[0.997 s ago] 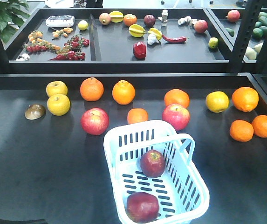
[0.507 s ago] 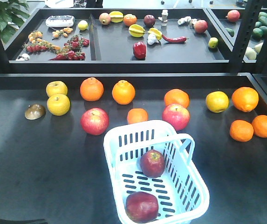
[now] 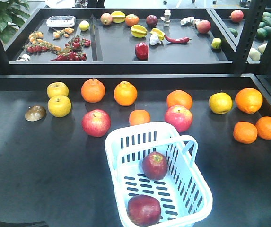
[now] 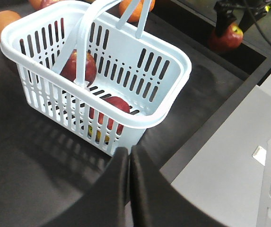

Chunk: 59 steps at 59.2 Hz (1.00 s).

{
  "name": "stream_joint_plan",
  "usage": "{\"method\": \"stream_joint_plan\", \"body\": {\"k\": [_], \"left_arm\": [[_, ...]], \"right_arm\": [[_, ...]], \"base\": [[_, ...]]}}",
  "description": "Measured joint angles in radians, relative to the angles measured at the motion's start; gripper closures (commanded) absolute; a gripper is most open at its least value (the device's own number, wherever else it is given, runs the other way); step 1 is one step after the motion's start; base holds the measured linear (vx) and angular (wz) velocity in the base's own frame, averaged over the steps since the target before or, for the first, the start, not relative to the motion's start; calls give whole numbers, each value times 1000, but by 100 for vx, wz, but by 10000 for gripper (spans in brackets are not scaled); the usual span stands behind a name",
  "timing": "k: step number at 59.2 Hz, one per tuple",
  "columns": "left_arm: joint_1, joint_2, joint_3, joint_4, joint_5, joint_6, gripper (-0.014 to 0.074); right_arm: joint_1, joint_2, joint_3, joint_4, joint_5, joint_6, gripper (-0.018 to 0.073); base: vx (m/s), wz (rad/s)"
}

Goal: Pick three apples into basket with both arms
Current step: 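Move the right gripper to the third red apple and grasp it, then lift the third apple into the basket and release it with the right gripper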

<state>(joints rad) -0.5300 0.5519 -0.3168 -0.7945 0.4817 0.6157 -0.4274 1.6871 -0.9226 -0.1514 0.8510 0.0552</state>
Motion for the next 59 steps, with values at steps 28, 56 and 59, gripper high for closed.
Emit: {"method": "stream_joint_plan", "body": {"k": [28, 56, 59], "left_arm": [[0, 0, 0, 0, -5, 1, 603], [0, 0, 0, 0, -6, 3, 603], [0, 0, 0, 0, -7, 3, 603]], "right_arm": [[0, -433, 66, 674, 153, -547, 565], [0, -709, 394, 1220, 263, -997, 565], [0, -710, 395, 1241, 282, -1018, 565]], "base": [[0, 0], [0, 0], [0, 0]]}}
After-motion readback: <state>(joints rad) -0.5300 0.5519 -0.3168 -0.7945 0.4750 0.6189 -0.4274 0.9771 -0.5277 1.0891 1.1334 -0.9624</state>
